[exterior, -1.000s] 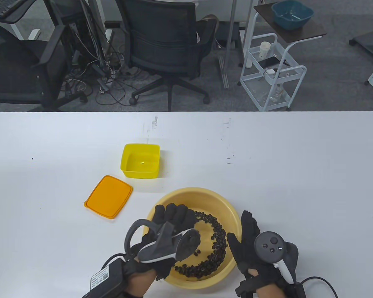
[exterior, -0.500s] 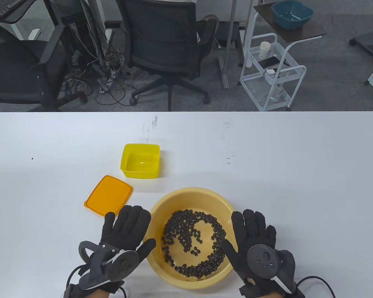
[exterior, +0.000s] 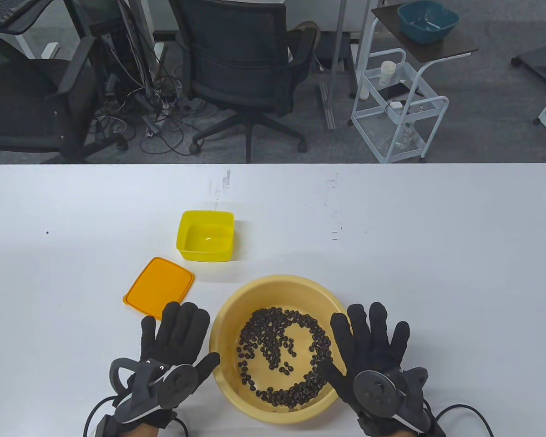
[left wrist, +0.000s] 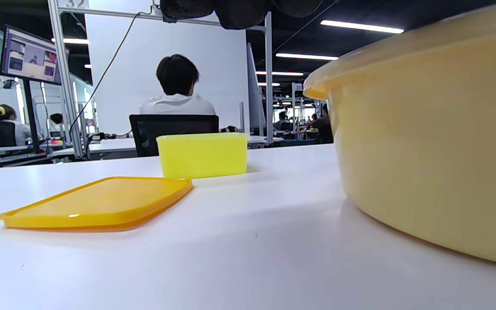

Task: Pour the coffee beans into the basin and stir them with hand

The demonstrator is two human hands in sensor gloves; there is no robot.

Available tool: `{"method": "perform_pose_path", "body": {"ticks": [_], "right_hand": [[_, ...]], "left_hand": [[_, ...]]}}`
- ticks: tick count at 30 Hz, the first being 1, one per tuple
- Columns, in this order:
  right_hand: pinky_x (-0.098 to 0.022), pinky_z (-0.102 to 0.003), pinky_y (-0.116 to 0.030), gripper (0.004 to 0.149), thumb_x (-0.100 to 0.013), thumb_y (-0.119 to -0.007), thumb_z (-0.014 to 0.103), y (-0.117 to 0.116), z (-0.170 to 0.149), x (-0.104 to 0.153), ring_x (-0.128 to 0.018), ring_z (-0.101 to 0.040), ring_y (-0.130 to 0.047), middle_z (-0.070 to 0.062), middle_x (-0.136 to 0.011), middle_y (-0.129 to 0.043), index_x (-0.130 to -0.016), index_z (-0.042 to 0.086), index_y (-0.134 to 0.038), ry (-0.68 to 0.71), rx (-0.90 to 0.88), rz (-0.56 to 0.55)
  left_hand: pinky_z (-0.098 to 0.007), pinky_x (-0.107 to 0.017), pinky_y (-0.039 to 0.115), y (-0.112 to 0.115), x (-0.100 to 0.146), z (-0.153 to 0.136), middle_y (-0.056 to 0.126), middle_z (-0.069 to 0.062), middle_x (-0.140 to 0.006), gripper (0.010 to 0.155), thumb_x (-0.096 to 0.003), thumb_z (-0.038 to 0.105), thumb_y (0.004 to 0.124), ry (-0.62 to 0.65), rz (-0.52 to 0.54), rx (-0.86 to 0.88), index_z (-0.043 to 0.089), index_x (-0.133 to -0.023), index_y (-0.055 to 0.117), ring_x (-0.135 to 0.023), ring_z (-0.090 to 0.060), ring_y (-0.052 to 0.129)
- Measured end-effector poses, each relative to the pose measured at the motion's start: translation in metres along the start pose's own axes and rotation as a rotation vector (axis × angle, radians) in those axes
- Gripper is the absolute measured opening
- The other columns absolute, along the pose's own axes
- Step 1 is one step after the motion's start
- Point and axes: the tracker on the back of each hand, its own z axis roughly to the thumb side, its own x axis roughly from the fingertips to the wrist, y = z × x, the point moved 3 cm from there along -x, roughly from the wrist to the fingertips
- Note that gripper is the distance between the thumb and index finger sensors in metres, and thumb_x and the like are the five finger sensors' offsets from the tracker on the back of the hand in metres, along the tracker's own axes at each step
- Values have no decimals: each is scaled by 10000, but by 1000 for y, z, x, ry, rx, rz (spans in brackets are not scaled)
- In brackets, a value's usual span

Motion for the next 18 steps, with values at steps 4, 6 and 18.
{"method": "perform_pose_path", "body": {"ticks": [4, 6, 18], "right_hand": [[-606, -690, 35, 843, -459, -458, 716, 0, -4, 1, -1042, -379, 82, -81, -1153, -148, -1127, 231, -289, 0, -4, 7], [-607, -690, 31, 842, -460, -458, 715, -1, -3, 2, -1042, -379, 78, -84, -1152, -152, -1126, 229, -289, 6, 2, 11], [-609, -702, 7, 836, -460, -468, 709, -2, -3, 5, -1047, -396, 51, -94, -1153, -187, -1124, 226, -313, -5, -32, 37]], "left_hand": [[-651, -769, 348, 1, 0, -2, 366, -112, -1210, 794, -513, 699, 487, -10, 6, 11, 255, -1146, 303, -1144, -416, 396], [-652, -768, 347, 0, 0, -1, 363, -111, -1210, 791, -514, 698, 486, -11, 9, 8, 258, -1144, 302, -1145, -413, 395], [-652, -767, 350, 8, -1, 6, 338, -120, -1210, 794, -515, 696, 484, 1, -43, 27, 255, -1142, 276, -1140, -429, 387]]}}
